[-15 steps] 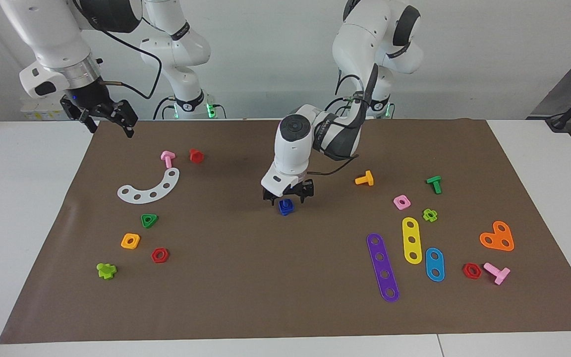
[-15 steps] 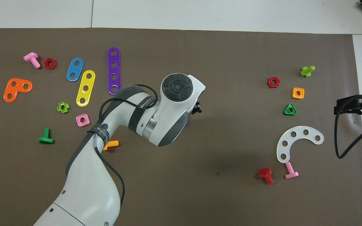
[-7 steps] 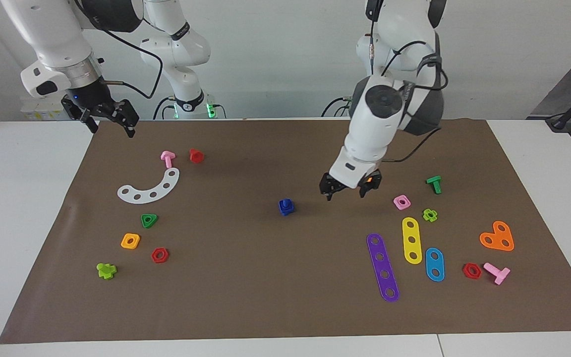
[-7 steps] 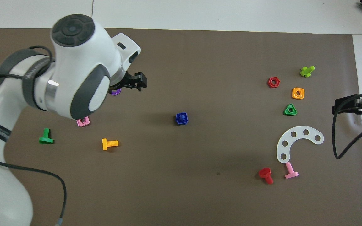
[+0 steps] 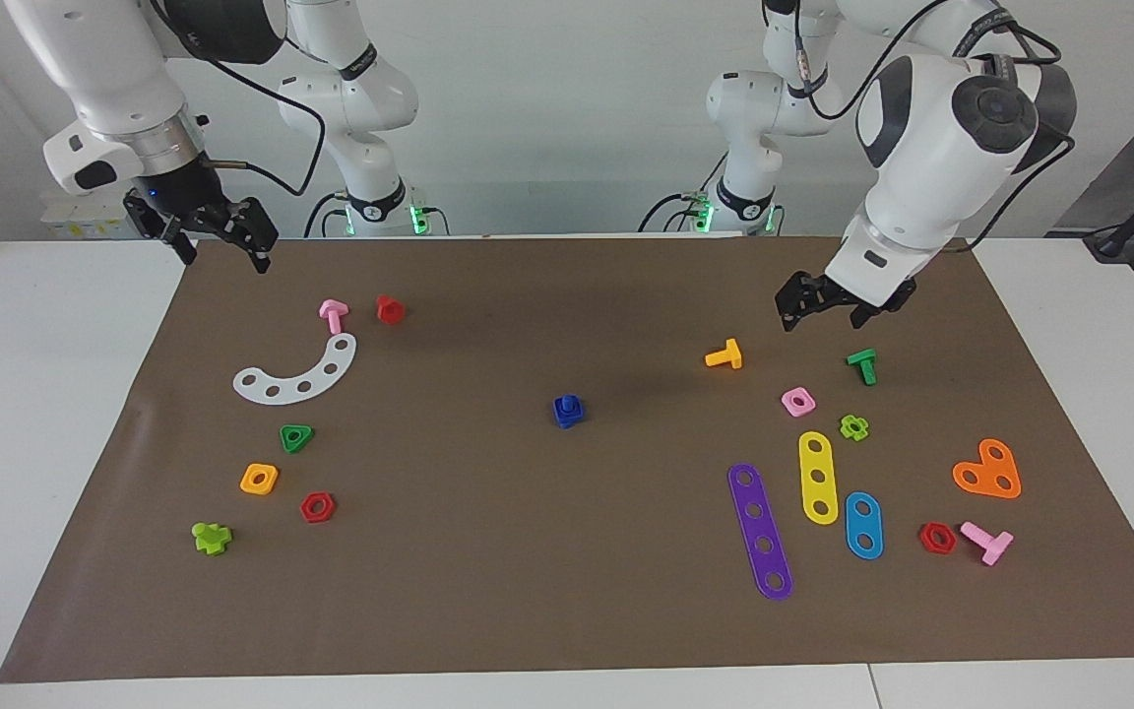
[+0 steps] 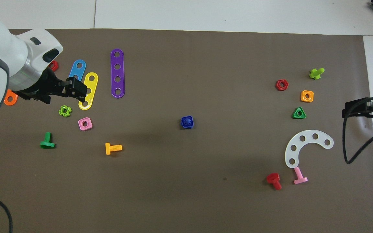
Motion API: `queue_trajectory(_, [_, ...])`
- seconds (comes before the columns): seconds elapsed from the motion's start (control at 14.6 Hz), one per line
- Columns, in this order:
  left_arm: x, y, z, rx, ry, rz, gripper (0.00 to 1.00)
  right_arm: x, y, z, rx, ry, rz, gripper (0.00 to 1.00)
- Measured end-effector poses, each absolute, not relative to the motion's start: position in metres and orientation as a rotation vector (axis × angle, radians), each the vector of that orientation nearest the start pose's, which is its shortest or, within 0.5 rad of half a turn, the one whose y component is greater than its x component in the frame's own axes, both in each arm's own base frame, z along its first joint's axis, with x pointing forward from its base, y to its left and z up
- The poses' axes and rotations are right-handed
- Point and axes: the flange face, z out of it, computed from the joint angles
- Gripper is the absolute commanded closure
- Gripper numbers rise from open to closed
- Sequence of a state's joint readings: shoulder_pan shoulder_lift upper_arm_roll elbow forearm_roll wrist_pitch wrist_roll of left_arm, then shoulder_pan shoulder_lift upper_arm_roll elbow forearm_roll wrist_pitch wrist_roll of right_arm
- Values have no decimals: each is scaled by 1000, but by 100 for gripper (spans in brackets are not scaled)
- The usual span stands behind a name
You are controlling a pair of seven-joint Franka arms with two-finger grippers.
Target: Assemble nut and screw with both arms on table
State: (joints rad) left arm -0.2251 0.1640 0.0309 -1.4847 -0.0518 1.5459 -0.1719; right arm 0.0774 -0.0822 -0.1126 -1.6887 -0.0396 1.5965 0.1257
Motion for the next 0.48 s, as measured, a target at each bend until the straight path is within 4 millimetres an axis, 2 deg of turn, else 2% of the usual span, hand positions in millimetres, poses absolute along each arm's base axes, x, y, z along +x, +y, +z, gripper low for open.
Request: queue_trajectory(0.48, [566,-89,601,-3163,101,127,0,530,-22,616,-3163,242,13,0])
